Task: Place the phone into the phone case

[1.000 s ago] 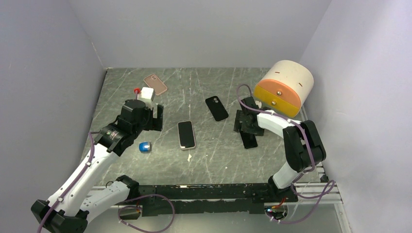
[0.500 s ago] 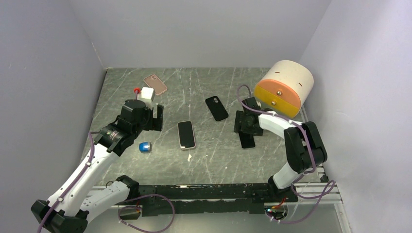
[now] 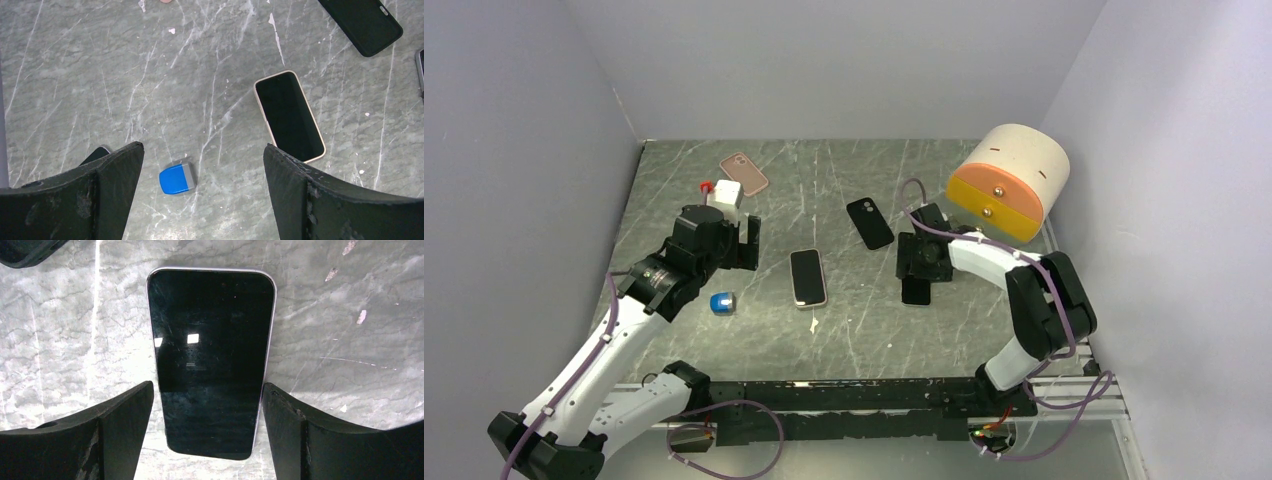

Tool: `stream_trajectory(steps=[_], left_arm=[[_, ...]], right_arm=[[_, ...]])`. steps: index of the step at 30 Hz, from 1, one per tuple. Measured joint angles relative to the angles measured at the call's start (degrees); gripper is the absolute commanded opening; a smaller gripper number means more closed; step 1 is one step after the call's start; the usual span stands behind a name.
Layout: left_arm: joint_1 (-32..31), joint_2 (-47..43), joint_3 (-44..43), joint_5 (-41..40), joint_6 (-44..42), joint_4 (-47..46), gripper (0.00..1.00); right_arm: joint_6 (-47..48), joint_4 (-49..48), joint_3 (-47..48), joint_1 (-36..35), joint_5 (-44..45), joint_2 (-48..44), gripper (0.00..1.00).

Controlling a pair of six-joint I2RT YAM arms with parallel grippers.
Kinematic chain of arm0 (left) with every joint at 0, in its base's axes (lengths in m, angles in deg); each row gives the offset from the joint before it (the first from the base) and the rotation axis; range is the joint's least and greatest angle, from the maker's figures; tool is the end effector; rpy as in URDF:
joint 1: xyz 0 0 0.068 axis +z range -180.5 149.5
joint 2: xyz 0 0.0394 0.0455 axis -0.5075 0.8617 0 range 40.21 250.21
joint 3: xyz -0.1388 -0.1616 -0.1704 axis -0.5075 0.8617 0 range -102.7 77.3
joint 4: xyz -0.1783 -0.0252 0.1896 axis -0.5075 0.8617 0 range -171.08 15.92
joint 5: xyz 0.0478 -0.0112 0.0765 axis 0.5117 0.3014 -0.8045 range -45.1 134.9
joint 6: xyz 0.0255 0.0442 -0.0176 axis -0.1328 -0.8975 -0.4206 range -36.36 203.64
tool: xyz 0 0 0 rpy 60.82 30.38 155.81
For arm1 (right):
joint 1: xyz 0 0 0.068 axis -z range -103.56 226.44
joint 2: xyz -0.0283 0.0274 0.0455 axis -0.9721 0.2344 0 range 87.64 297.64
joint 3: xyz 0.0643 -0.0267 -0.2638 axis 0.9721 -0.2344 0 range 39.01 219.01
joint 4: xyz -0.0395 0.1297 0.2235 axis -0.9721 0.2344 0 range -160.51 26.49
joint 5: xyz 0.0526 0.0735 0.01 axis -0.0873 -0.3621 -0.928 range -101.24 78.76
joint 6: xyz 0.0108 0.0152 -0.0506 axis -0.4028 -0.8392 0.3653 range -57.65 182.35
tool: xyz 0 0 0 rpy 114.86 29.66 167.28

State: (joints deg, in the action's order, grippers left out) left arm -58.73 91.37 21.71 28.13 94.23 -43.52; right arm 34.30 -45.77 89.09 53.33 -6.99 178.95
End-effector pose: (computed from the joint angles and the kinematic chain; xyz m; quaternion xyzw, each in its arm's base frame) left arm 0.1675 -0.0783 0.3387 0.0648 0.8703 -0.0356 0.4869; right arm 0.2718 0.1132 0.1611 0.0499 0.9762 0.0572 0.2033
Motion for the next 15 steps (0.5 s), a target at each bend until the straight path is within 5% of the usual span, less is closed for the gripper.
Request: stream_trajectory(steps=[15], left_arm=[[0.0, 0.0, 0.0, 0.4, 0.1, 0.0, 0.94]], right_arm=[[-3.9, 1.5, 2.1, -4.5, 7.8, 2.8, 0.72]])
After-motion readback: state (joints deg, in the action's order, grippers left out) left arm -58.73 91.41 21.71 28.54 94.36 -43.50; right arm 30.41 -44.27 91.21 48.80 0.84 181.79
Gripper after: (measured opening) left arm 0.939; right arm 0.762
